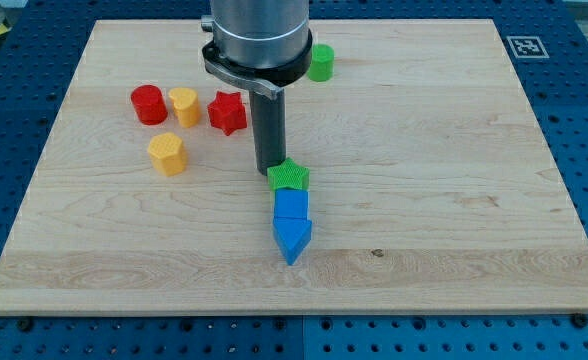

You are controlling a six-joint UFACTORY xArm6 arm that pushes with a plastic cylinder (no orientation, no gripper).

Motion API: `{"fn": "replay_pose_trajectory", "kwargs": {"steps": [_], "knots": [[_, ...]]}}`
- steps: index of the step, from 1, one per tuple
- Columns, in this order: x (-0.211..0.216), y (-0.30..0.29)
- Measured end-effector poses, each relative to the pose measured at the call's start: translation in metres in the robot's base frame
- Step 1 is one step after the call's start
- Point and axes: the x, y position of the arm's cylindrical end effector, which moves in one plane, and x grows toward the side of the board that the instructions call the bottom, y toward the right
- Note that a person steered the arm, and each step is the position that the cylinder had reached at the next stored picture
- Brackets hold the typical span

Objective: Slide the green circle slightly down

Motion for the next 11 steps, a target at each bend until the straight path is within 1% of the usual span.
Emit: {"fn": "replay_pose_trajectory", "kwargs": {"steps": [1, 2, 3, 4, 6, 7, 8, 9, 11], "knots": [[-0.006, -0.002], [-0.031, -0.017], [-0.056, -0.016], [-0.091, 0.0], [-0.188, -0.006], [-0.221, 0.012], [-0.224, 0.049], [-0.214, 0.053], [-0.167, 0.049]]}}
